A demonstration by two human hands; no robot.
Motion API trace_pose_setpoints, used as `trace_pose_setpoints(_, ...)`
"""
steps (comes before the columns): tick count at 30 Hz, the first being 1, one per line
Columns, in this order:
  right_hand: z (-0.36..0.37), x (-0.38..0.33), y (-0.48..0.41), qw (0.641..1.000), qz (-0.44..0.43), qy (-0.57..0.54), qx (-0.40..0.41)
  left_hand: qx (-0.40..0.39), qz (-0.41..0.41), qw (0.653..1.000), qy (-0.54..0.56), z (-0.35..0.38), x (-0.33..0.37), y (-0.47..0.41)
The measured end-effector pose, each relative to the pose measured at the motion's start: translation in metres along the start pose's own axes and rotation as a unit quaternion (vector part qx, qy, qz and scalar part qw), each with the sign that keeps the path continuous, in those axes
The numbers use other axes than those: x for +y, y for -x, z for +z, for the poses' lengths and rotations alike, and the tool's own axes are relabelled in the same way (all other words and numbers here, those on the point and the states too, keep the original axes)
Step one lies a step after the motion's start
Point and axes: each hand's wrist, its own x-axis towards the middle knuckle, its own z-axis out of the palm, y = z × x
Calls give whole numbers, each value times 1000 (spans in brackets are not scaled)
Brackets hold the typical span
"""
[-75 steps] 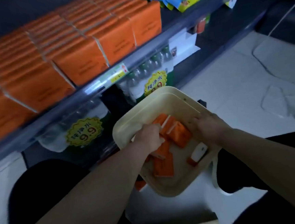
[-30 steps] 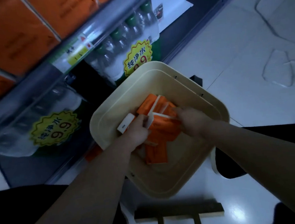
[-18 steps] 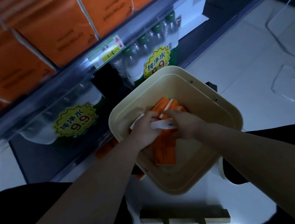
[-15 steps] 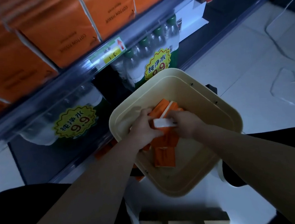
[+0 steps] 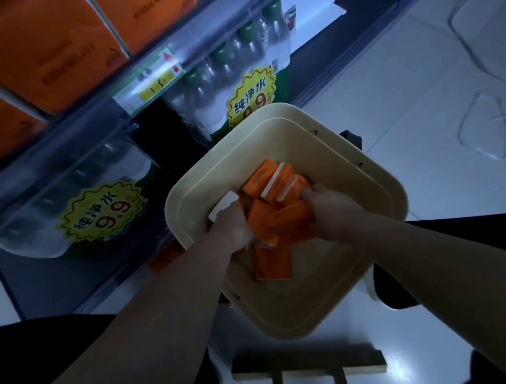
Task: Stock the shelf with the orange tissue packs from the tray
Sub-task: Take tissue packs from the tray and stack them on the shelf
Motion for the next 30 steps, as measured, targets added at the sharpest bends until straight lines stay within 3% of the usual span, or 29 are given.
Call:
trace_pose_setpoints(4,2,12,-4,999,39,-7,-12,92,-55,989,-99,9,-7,-18)
trace_pose_setpoints(10,8,22,-19,999,47,18,-6,67,-58,981,-171,38,-12,-55)
trace_pose_setpoints(15,9,28,-29,999,19,47,-13,107,-42,955,-272,57,-13,-72)
trace_pose_setpoints(18,8,29,-29,994,4,113,7,61,-17,932,-356,67,-16,-72)
trace_pose_setpoints(22,9,33,-29,993,22,109,-40,65,-30,962,-263,93,-7,-54)
trace_pose_setpoints(24,8,35,-29,994,28,94,-50,87,-78,978,-175,100,-5,-52)
trace_pose_setpoints(27,7,37,-28,994,29,93,-51,74,-185,976,-88,105,-6,-63)
trace_pose_setpoints(30,6,37,-27,994,25,79,-67,63,-229,970,-47,112,-6,-68)
